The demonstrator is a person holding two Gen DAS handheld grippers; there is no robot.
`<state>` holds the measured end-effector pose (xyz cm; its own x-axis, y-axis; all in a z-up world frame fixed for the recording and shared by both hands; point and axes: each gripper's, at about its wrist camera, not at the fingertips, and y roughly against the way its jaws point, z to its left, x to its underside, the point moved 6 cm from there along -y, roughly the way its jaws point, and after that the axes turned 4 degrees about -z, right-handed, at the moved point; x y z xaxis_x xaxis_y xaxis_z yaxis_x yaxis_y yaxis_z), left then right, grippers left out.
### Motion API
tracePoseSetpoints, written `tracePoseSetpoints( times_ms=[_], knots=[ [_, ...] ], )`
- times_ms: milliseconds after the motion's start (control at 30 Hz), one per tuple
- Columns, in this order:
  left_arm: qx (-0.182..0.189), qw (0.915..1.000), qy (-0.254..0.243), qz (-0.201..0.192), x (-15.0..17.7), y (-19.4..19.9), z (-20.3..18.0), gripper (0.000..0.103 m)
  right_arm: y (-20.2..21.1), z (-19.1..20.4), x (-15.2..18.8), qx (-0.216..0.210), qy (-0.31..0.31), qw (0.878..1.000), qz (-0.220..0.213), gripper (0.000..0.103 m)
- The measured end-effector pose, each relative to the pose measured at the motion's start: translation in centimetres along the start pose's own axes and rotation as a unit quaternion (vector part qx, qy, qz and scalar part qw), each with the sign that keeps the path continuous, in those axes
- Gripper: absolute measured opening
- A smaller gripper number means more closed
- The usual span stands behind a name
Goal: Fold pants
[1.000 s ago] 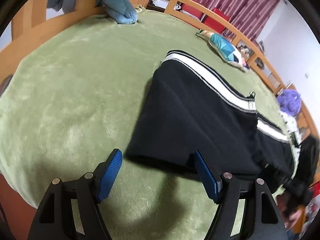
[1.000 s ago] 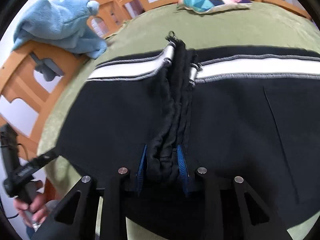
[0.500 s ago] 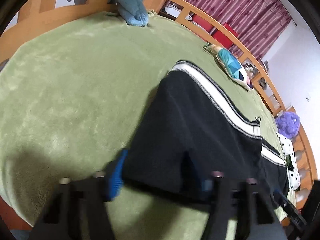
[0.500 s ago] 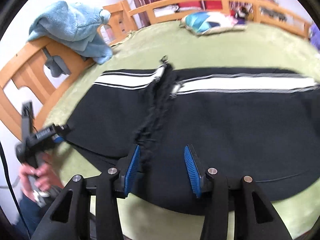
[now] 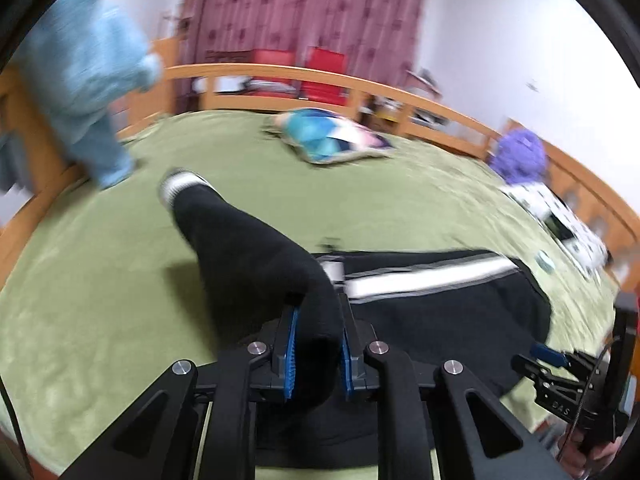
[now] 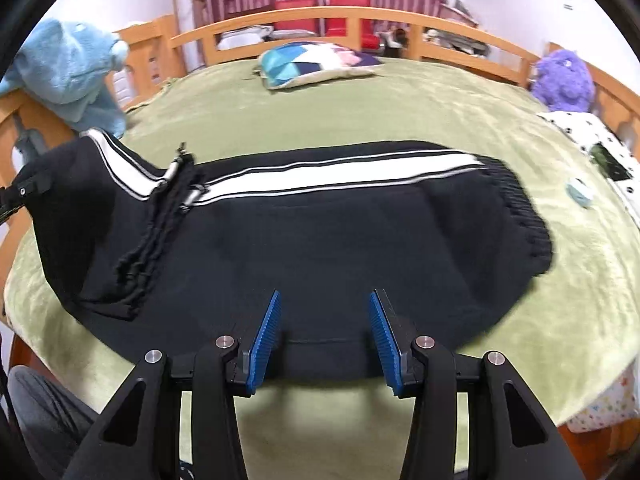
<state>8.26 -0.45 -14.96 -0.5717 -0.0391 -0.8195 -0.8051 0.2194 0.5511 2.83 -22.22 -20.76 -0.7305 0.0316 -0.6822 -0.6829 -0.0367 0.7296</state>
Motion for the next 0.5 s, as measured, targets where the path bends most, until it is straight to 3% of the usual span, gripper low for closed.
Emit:
tracePoseSetpoints(
  times_ms=[267,500],
  knots=[
    [0.066,0.9950,-0.052,0.055,3.3,-3.2,-10.1,0.016,2.6,-5.7,2.7,0.011,-0.049,0.998,0.025,0.047],
    [0.059,0.9919,-0.050,0.102,6.3,-5.2,-11.7,0.017,3.3,-9.2,5.2,0.004,-0.098,0.994,0.050,0.049]
  ],
)
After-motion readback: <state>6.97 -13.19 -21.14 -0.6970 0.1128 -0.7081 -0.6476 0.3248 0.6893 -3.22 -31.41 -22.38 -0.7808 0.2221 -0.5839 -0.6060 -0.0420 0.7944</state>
